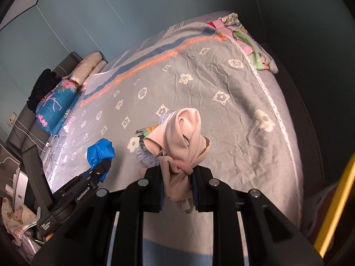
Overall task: Collect trash
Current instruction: 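Carry the blue glove and pink tissue over the yellow-rimmed bin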
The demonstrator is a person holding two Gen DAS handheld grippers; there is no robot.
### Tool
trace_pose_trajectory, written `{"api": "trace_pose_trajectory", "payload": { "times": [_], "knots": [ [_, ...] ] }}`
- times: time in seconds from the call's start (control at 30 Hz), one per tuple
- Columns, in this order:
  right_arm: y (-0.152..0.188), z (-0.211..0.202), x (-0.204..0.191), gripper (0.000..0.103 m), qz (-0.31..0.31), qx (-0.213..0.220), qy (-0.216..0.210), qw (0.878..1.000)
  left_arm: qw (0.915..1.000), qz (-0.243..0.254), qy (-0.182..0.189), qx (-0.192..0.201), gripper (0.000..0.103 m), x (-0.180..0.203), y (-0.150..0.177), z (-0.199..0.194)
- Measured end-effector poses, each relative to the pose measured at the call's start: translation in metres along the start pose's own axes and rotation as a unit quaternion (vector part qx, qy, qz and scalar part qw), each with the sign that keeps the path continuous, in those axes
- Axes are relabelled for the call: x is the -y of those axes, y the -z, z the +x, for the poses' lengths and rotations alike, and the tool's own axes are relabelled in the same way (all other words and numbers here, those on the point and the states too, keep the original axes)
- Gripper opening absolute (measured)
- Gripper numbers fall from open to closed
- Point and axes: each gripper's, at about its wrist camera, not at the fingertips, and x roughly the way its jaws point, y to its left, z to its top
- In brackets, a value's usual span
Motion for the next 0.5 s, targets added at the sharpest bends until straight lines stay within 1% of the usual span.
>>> {"api": "trace_pose_trajectory", "payload": {
  "times": [0.03,0.1,0.13,0.33,0.37,0.5],
  "knots": [
    [0.003,-0.014,0.001,0.019,-0.003,0.006,0.001,1.000,1.0000,0.001,0.002,0.003,0.019,0.003,0.003,-0.008],
    [0.007,-0.026,0.001,0.019,-0.004,0.011,-0.001,1.000,0.9999,0.002,0.009,0.009,0.018,0.008,0.010,-0.023],
    [0.011,-0.041,0.003,0.019,-0.004,0.016,-0.002,1.000,0.9999,0.003,0.010,0.010,0.018,0.010,0.013,-0.028],
    [0.026,-0.090,0.006,0.019,-0.006,0.039,-0.008,0.999,0.9993,0.013,0.025,0.026,0.018,0.022,0.034,-0.076],
    [0.032,-0.105,0.006,0.019,-0.010,0.047,-0.007,0.999,0.9991,0.015,0.026,0.030,0.019,0.024,0.037,-0.083],
    [0.043,-0.135,0.008,0.019,-0.022,0.061,-0.003,0.998,0.9981,0.026,0.036,0.043,0.018,0.032,0.051,-0.115]
  ]
}}
